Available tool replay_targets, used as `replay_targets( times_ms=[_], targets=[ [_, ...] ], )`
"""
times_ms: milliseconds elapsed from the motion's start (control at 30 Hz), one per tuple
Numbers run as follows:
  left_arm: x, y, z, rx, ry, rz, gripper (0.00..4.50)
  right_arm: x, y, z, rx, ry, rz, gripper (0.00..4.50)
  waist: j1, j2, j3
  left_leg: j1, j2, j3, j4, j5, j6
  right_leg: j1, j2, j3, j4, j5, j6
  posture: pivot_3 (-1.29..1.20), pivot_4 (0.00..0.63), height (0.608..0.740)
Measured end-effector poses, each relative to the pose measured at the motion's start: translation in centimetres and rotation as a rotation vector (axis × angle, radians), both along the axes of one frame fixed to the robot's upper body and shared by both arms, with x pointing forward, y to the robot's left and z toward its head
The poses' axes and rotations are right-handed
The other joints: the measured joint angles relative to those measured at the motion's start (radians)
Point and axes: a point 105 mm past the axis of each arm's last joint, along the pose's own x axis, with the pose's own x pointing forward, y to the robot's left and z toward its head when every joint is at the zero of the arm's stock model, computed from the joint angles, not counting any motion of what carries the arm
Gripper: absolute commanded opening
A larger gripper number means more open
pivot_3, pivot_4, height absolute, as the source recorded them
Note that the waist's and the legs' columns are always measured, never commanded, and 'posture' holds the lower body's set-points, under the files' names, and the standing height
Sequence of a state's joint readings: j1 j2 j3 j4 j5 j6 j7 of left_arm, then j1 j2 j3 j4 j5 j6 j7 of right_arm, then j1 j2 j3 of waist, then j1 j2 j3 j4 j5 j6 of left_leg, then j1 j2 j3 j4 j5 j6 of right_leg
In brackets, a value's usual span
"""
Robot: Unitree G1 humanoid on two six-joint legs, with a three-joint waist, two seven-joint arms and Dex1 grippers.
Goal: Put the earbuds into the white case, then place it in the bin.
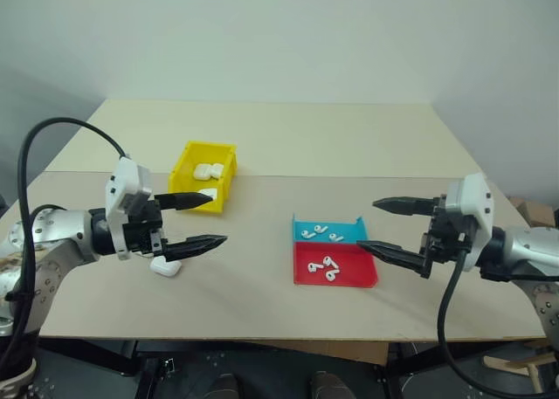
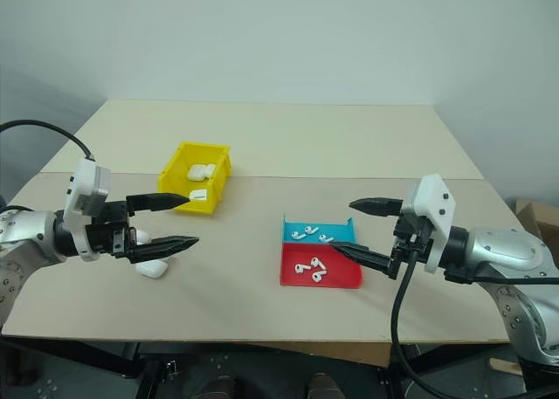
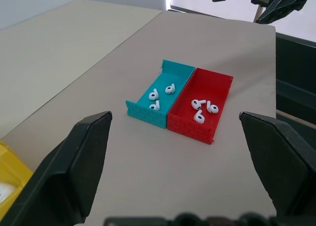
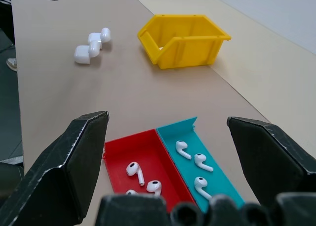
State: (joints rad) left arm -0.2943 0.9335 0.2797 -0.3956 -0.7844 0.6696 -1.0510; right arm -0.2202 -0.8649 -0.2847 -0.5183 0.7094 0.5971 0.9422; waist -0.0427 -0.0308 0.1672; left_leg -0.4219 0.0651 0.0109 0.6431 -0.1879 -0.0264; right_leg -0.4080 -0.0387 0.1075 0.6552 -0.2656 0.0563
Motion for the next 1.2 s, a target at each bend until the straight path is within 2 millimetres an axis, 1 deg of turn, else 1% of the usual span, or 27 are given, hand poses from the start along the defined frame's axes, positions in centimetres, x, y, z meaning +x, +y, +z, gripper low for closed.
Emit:
replay_targets(
  times_ms=[167, 300, 367, 467, 567, 633, 667, 700, 767, 900, 1033, 1133, 1200],
  targets=[
    [-0.2, 0.0, 0.0, 0.007, 0.008, -0.016, 4.5, 0.0, 0.0, 0.0, 0.001, -0.001, -0.005, 4.49, 0.0, 0.0, 0.0, 0.0, 0.0, 0.0, 0.0, 0.0, 0.0, 0.0, 0.0, 0.0, 0.0, 0.0, 0.0, 0.0, 0.15, 0.74],
    [-0.4, 0.7, -0.1, 0.055, 0.04, 0.007, 4.5, 0.1, 0.0, 0.0, 0.004, -0.001, -0.012, 4.49, -0.003, 0.0, 0.0, 0.0, 0.0, 0.0, 0.0, 0.0, 0.0, 0.0, 0.0, 0.0, 0.0, 0.0, 0.0, 0.0, 0.15, 0.74],
    [-0.4, 1.0, -0.3, 0.098, 0.052, 0.048, 4.5, 0.2, -0.1, 0.0, 0.008, 0.0, -0.024, 4.49, -0.001, -0.001, 0.0, 0.0, 0.0, 0.0, 0.0, 0.0, 0.0, 0.0, 0.0, 0.0, 0.0, 0.0, 0.0, 0.0, 0.15, 0.74],
    [0.0, 1.3, 0.1, 0.148, -0.023, 0.14, 4.5, 0.4, -0.1, 0.0, 0.013, 0.009, -0.036, 4.49, 0.0, 0.0, 0.0, 0.0, 0.0, 0.0, 0.0, 0.0, 0.0, 0.0, 0.0, 0.0, 0.0, 0.0, 0.0, 0.0, 0.15, 0.74],
    [0.6, 2.5, -0.3, 0.305, -0.024, 0.247, 4.5, 0.7, 0.0, 0.3, 0.018, 0.007, -0.037, 4.49, 0.0, -0.001, 0.001, 0.0, 0.0, 0.0, 0.0, 0.0, 0.0, 0.0, 0.0, 0.0, 0.0, -0.001, 0.0, 0.0, 0.15, 0.74],
    [1.2, 3.7, -1.0, 0.452, 0.132, 0.348, 4.5, 0.7, 0.1, 0.3, 0.022, 0.019, -0.038, 4.49, 0.001, -0.002, 0.001, 0.0, 0.0, 0.0, 0.0, 0.0, 0.0, 0.0, 0.0, 0.0, 0.0, -0.002, 0.002, 0.0, 0.15, 0.74],
    [1.4, 4.5, -1.0, 0.488, 0.195, 0.417, 4.5, 0.7, 0.3, 0.3, 0.025, 0.024, -0.033, 4.49, 0.002, -0.002, 0.001, 0.0, 0.0, 0.0, 0.0, 0.0, 0.0, 0.0, 0.0, 0.0, 0.0, -0.002, 0.003, 0.0, 0.15, 0.74],
    [1.5, 5.1, -1.0, 0.505, 0.251, 0.477, 4.5, 0.6, 0.3, 0.3, 0.031, 0.034, -0.031, 4.49, 0.001, -0.001, 0.001, 0.001, 0.0, 0.0, 0.0, 0.0, 0.0, 0.0, 0.0, 0.0, 0.0, -0.003, 0.004, 0.0, 0.15, 0.74],
    [2.0, 5.7, -1.4, 0.497, 0.361, 0.574, 4.5, 0.6, 0.3, 0.2, 0.036, 0.046, -0.036, 4.49, 0.003, -0.002, 0.001, 0.0, 0.0, -0.001, 0.0, 0.0, 0.0, 0.0, 0.0, -0.001, 0.0, -0.003, 0.004, 0.0, 0.15, 0.74],
    [3.0, 6.0, -2.6, 0.518, 0.5, 0.694, 4.5, 0.8, 0.3, 0.2, 0.039, 0.052, -0.052, 4.49, 0.003, -0.003, 0.002, -0.002, -0.001, -0.002, 0.0, 0.0, 0.0, -0.001, 0.0, -0.001, 0.0, -0.003, 0.003, 0.0, 0.15, 0.74],
    [3.4, 6.5, -3.7, 0.596, 0.579, 0.734, 4.5, 0.8, 0.4, 0.0, 0.039, 0.058, -0.056, 4.49, -0.003, -0.003, 0.002, -0.002, -0.001, -0.002, -0.001, 0.0, 0.001, -0.003, 0.0, -0.001, 0.001, -0.003, 0.001, 0.0, 0.15, 0.74],
    [3.1, 6.1, -4.5, 0.632, 0.647, 0.701, 4.5, 0.9, 0.5, 0.0, 0.04, 0.06, -0.061, 4.49, 0.0, -0.004, 0.002, -0.003, -0.001, -0.002, -0.001, 0.0, 0.001, -0.004, 0.0, -0.001, 0.002, -0.003, -0.001, 0.0, 0.15, 0.74],
    [2.7, 6.3, -5.1, 0.654, 0.698, 0.694, 4.5, 0.9, 0.5, -0.1, 0.042, 0.066, -0.06, 4.49, 0.0, -0.004, 0.002, -0.003, -0.001, -0.002, -0.001, 0.0, 0.001, -0.004, 0.0, -0.001, 0.002, -0.003, -0.001, 0.0, 0.15, 0.74]
  ],
)
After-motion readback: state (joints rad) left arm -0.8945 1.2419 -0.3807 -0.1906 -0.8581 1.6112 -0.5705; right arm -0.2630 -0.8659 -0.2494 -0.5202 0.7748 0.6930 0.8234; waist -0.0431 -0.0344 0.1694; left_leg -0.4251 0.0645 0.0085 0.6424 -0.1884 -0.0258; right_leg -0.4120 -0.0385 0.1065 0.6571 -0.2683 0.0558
